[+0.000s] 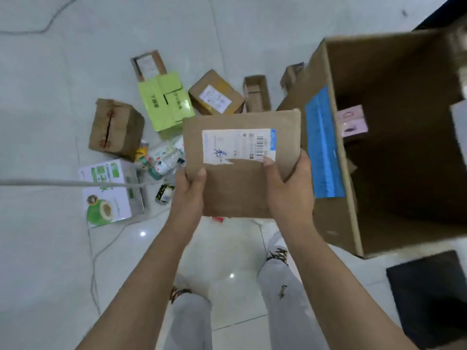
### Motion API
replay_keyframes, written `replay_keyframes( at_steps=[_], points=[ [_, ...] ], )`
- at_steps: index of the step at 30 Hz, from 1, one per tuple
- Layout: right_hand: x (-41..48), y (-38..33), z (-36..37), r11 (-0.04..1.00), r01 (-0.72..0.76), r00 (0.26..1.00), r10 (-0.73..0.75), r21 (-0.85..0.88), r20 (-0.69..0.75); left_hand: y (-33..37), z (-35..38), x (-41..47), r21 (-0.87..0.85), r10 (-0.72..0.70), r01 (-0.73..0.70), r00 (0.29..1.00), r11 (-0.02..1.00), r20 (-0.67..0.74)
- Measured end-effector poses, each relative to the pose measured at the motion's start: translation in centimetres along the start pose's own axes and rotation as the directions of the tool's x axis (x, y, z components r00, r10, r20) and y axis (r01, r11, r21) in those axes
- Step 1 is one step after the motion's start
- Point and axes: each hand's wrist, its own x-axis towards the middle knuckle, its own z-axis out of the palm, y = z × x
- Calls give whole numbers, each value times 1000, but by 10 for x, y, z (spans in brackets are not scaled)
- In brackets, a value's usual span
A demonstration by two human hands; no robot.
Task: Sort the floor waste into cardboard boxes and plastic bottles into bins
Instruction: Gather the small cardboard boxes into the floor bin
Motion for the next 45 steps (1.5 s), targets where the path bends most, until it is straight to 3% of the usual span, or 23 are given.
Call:
replay_keyframes(
  at_steps=[5,11,16,23,27,32,34,41,45],
  points=[
    [51,-60,-98,991,49,997,-41,121,-67,106,65,-28,57,123,-122,992,991,-18],
    [137,-35,-221,987,30,988,-5,159,-152,155,188,-55,37,189,-201,957,979,221],
    [193,38,-273,981,-78,964,119,176,-236,153,283,-63,101,133,-175,935,979,329],
    [225,136,-314,980,-196,928,198,38,-315,85,381,-85,149,-103,38,886,988,453],
    [237,176,-325,966,-233,949,201,-112,-243,42,404,-81,234,-290,196,823,952,489],
    [242,210,-331,897,-211,971,146,-389,-191,9,420,-84,351,-397,229,741,908,542],
    [240,215,-324,864,-242,967,176,-442,-185,12,421,-87,383,-415,232,749,894,517],
    [227,206,-290,918,-289,957,275,-272,-89,23,405,-74,349,-317,155,821,924,475],
    [218,180,-267,954,-220,976,213,-205,-53,36,388,-66,257,-210,98,866,962,454]
  ],
)
